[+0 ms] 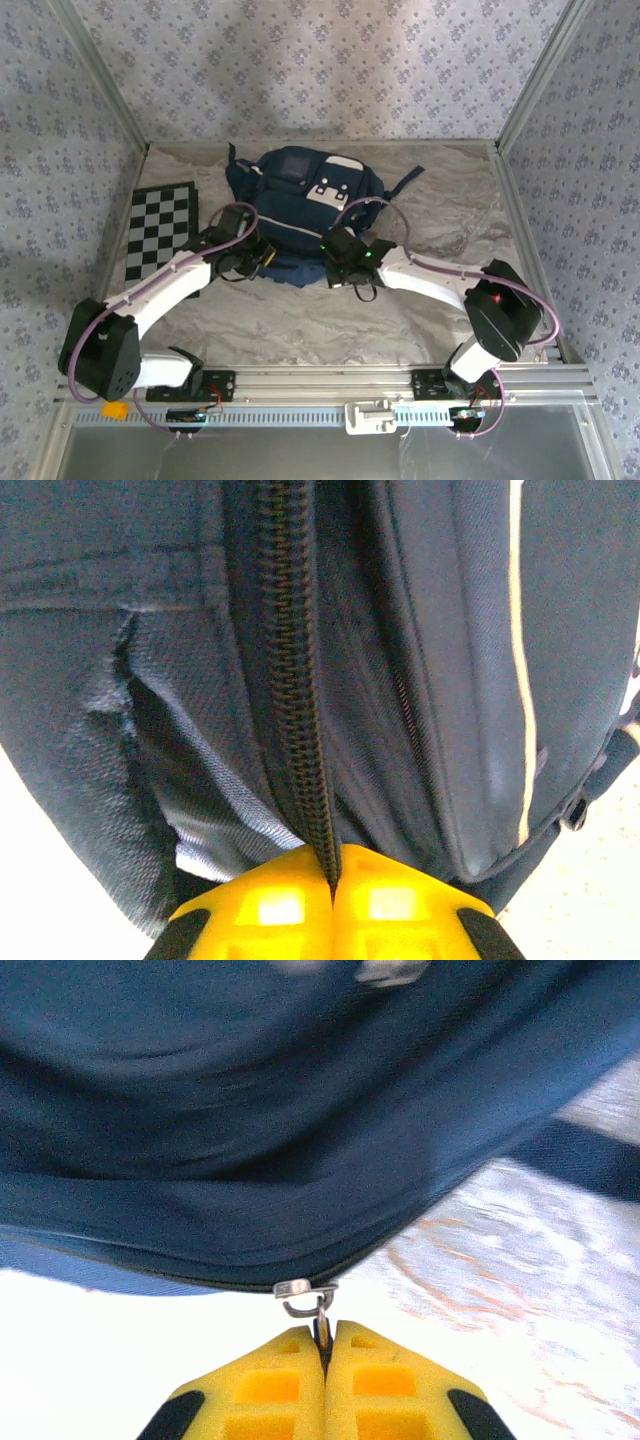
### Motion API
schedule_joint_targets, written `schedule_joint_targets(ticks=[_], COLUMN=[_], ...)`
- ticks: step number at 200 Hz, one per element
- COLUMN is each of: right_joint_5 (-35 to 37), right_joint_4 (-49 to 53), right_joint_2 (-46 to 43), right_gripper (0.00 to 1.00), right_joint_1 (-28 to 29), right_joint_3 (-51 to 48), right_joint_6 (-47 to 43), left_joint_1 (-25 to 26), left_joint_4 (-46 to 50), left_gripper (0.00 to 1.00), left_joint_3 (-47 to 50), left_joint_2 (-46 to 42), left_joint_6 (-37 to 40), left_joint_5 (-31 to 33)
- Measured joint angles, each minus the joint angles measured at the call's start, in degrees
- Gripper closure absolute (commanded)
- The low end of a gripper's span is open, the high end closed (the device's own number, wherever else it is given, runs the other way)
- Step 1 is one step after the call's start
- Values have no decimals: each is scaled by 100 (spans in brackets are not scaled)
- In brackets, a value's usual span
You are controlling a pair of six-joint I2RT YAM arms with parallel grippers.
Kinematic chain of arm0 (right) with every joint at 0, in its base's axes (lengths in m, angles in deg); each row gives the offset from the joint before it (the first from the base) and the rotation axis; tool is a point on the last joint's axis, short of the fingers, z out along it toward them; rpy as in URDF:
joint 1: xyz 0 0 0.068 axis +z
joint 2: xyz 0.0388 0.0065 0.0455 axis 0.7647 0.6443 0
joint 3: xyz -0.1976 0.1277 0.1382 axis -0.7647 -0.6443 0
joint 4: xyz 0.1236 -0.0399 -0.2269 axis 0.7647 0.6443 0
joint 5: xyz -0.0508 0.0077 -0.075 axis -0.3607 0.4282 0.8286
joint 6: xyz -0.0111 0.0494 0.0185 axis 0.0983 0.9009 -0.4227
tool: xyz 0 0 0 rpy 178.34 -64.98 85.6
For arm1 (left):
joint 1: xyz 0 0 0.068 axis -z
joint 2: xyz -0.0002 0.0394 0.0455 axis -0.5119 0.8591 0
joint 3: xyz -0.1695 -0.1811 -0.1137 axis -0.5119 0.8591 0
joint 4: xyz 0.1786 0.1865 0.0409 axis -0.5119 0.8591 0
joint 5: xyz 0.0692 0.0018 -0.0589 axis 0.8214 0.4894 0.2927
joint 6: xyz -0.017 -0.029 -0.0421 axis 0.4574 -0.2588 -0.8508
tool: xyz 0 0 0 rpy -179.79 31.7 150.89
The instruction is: Pack the student bag
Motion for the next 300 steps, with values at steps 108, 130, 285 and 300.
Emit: schedule_joint_targets(ticks=[108, 130, 285, 300], right_joint_5=[-411, -415, -343, -350], right_joint_4=[170, 170, 22, -48], right_joint_2=[339, 374, 92, 0], right_gripper=[100, 100, 100, 100], right_joint_1=[404, 409, 9, -317], right_joint_3=[667, 664, 155, 9], right_joint_6=[304, 350, 229, 131], left_joint_1=[509, 901, 1180, 1058], left_joint_4=[-76, -221, -404, -264], left_gripper=[53, 48, 100, 100], left_joint_3=[120, 461, 48, 129], left_joint_2=[-669, -763, 319, 13], left_joint_6=[-293, -949, -1488, -1357], left_joint_5=[-33, 42, 275, 289])
